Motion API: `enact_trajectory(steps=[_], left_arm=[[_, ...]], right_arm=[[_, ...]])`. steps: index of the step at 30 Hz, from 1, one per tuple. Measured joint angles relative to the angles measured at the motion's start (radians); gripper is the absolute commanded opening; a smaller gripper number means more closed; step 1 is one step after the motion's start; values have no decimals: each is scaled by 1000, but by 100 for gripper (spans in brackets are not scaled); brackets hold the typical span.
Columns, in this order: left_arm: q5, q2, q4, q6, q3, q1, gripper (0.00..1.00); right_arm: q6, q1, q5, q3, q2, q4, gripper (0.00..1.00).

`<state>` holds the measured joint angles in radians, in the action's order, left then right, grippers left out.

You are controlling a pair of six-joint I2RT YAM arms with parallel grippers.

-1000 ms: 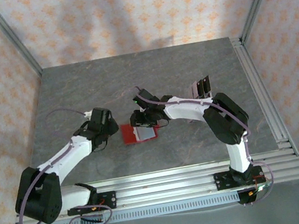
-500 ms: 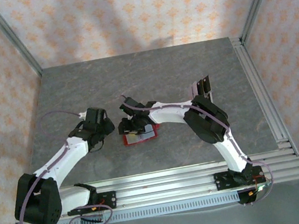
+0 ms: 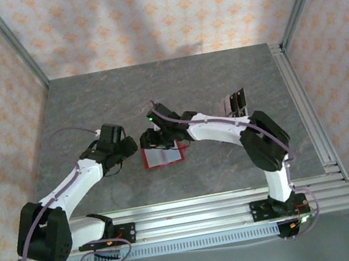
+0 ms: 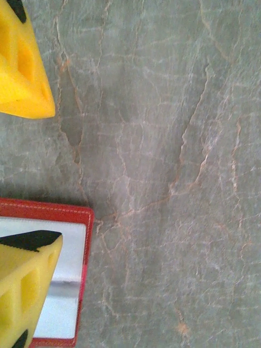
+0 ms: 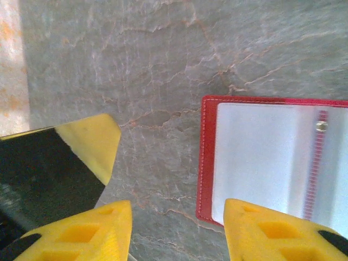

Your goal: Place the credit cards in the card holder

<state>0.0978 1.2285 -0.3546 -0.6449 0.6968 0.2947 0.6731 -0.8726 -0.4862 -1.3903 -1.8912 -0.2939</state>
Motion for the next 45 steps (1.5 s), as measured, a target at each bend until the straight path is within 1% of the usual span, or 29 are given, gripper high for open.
enact_trajectory(steps=[2, 6, 9, 13, 18, 23, 32, 38, 42, 45], left_arm=[[10, 19, 2, 5, 16, 11, 58], [21, 92, 7, 23, 68, 69, 58], [16, 161, 10, 39, 100, 116, 58], [-12, 238, 8, 62, 118, 155, 59], [-64, 322, -11, 79, 133, 176, 58], [-116, 359, -51, 80, 137, 182, 58], [-130, 378, -50, 80, 146, 183, 58], [-129, 380, -50, 94, 157, 183, 58], [-124, 380, -50, 95, 159, 183, 58], [-114, 380, -50, 94, 159, 183, 58]], right_arm=[[-5, 14, 12, 40, 26, 3, 41], [-21, 39, 51, 103, 28, -13, 38], [-42, 43, 79, 111, 8, -42, 37], [-61, 45, 107, 127, -16, -50, 37], [-68, 64, 126, 183, -17, -42, 37], [-68, 74, 128, 200, -11, -16, 37], [-76, 77, 140, 211, 5, -10, 37], [-125, 103, 217, 185, 98, -154, 38], [-175, 125, 303, 115, 203, -262, 38], [-212, 169, 371, 89, 269, -328, 38]])
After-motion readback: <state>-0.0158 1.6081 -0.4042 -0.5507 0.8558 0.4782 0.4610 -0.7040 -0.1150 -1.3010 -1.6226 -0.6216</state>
